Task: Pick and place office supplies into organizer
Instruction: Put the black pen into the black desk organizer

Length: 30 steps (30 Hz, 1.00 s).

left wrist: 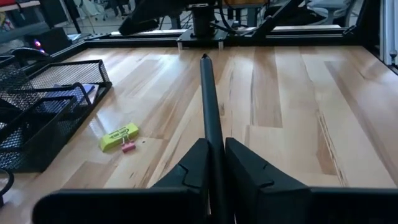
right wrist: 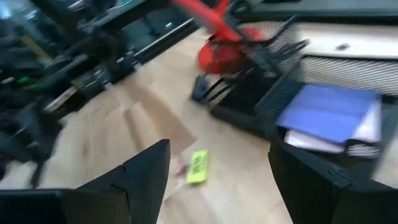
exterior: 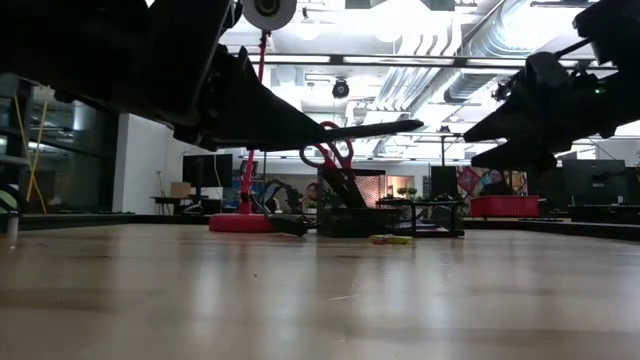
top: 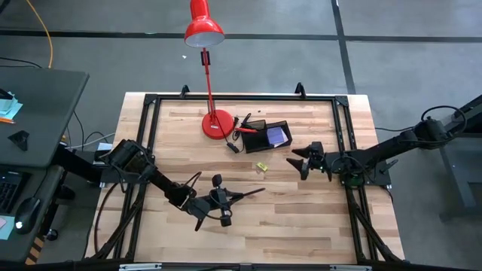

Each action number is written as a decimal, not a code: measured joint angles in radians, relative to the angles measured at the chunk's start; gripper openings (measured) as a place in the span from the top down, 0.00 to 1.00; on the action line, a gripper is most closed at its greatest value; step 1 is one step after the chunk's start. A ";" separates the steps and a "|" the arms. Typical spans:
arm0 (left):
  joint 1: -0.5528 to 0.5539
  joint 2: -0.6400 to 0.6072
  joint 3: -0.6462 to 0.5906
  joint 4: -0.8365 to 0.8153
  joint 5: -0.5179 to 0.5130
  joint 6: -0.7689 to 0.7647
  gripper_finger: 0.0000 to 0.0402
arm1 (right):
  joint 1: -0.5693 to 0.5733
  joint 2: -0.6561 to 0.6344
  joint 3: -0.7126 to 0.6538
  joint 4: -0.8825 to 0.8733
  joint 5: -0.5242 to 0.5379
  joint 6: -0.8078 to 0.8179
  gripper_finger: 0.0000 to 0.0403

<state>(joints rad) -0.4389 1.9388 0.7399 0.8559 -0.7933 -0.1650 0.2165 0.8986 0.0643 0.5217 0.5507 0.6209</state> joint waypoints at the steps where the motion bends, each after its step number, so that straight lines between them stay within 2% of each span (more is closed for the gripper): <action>1: 0.000 0.000 0.000 0.001 0.000 0.000 0.95 | -0.001 0.000 0.000 -0.005 0.026 0.010 0.35; 5: 0.000 0.000 0.000 0.000 0.000 -0.007 0.94 | -0.001 -0.002 0.000 0.006 0.078 0.105 0.35; 11: 0.000 0.000 0.000 -0.023 -0.002 -0.034 0.90 | -0.001 -0.002 0.000 0.091 0.067 0.003 0.35; 16: 0.000 0.000 0.000 -0.029 -0.002 -0.036 0.95 | -0.001 -0.002 0.003 0.228 -0.116 -0.162 0.35; 18: 0.000 0.000 0.000 -0.030 -0.002 -0.046 0.95 | -0.001 -0.001 0.028 0.213 -0.195 -0.226 0.35; 21: 0.000 0.000 0.000 -0.031 -0.003 -0.052 0.92 | 0.000 0.000 0.105 0.098 -0.270 -0.279 0.35; 24: 0.000 0.000 0.000 -0.042 -0.003 -0.069 0.89 | 0.000 0.022 0.220 -0.130 -0.275 -0.291 0.35; 27: 0.000 0.000 0.000 -0.048 -0.003 -0.076 0.91 | 0.000 0.082 0.352 -0.348 -0.257 -0.289 0.35; 30: 0.000 0.000 0.000 -0.057 -0.003 -0.080 0.95 | -0.001 0.166 0.470 -0.478 -0.268 -0.349 0.35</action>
<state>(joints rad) -0.4389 1.9392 0.7395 0.7994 -0.7964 -0.2447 0.2157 1.0649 0.5345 0.0440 0.2826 0.2717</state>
